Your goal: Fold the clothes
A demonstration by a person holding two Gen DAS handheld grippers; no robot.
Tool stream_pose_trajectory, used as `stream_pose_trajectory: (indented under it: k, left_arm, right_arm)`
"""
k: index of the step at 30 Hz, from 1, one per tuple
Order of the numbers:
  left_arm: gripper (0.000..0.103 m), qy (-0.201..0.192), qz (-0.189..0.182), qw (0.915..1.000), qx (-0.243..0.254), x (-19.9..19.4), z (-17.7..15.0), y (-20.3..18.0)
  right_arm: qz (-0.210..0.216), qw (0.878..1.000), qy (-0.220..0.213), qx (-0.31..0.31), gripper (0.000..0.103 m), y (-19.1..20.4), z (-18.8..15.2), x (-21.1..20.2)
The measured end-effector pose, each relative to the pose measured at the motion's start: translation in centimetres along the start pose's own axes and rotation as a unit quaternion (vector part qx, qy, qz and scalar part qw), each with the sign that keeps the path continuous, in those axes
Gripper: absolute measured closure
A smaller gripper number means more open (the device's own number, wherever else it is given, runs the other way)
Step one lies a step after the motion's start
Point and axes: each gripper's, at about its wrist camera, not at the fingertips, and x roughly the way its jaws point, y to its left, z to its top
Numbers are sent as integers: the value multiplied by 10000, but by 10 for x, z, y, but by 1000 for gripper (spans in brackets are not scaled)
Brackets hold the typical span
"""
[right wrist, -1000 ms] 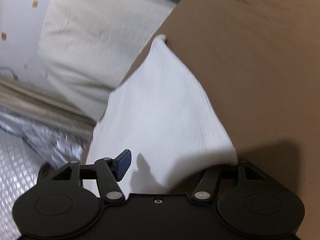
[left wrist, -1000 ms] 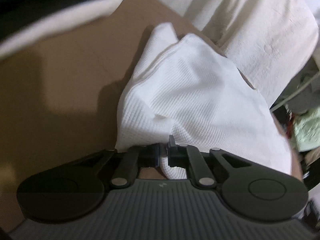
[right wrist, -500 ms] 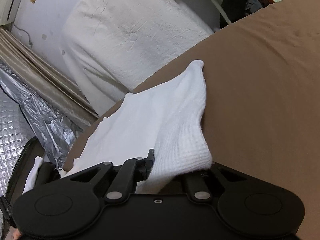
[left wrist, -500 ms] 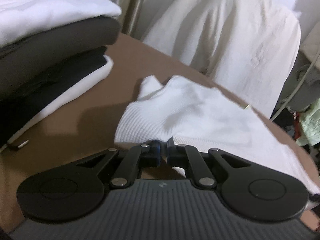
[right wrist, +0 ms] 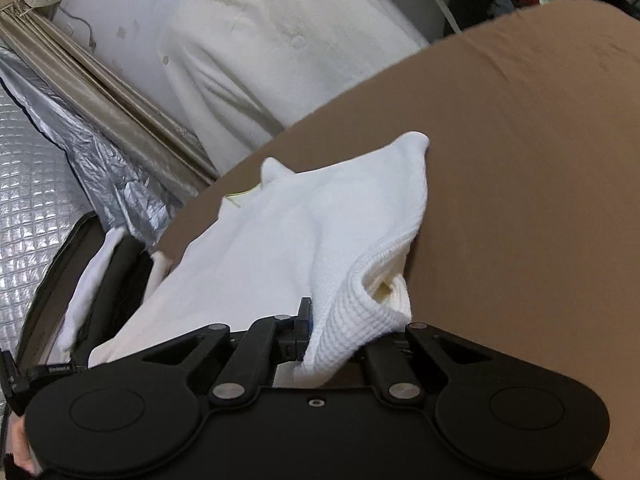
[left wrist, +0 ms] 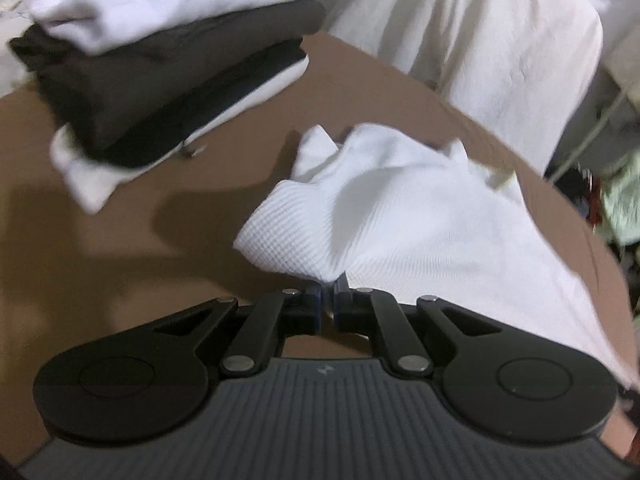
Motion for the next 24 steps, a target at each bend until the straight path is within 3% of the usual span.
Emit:
stream_pose_trajectory:
  k: [2, 4, 7, 10, 11, 13, 17, 18, 19, 20, 24]
  left_arm:
    - [97, 516, 258, 9980, 250, 10, -22, -2]
    - [96, 1195, 561, 9895, 582, 31, -42, -6]
    - [95, 1600, 693, 9825, 655, 44, -47, -3]
    - [80, 1450, 653, 9851, 654, 27, -41, -1]
    - [73, 1387, 636, 9861, 652, 21, -39, 0]
    - [69, 1119, 644, 9897, 614, -1, -37, 8]
    - [69, 549, 640, 9955, 436, -40, -4, 22]
    - [66, 384, 602, 9965, 435, -45, 10, 23]
    - [55, 211, 561, 9972, 444, -49, 24, 25]
    - [50, 113, 563, 9973, 457, -45, 39, 23]
    - [50, -22, 392, 9981, 466, -6, 87, 4]
  right_arm:
    - [-46, 9999, 130, -71, 98, -4, -12, -9]
    - [-92, 9995, 260, -143, 98, -8, -24, -18]
    - [-779, 9938, 673, -424, 96, -19, -35, 5]
    - [-1009, 9898, 858, -520, 94, -22, -41, 14]
    - [-1105, 9872, 887, -725, 87, -19, -39, 11]
    - [-1316, 9796, 949, -1184, 69, -13, -34, 5]
    - [-1022, 9880, 478, -1054, 66, -11, 6, -16]
    - [-941, 9898, 354, -1010, 66, -11, 16, -21]
    - [-859, 9913, 230, -967, 65, -10, 26, -26]
    - [-778, 9926, 106, -923, 63, -10, 36, -31]
    - [-509, 9934, 195, -1010, 62, 16, 79, 5]
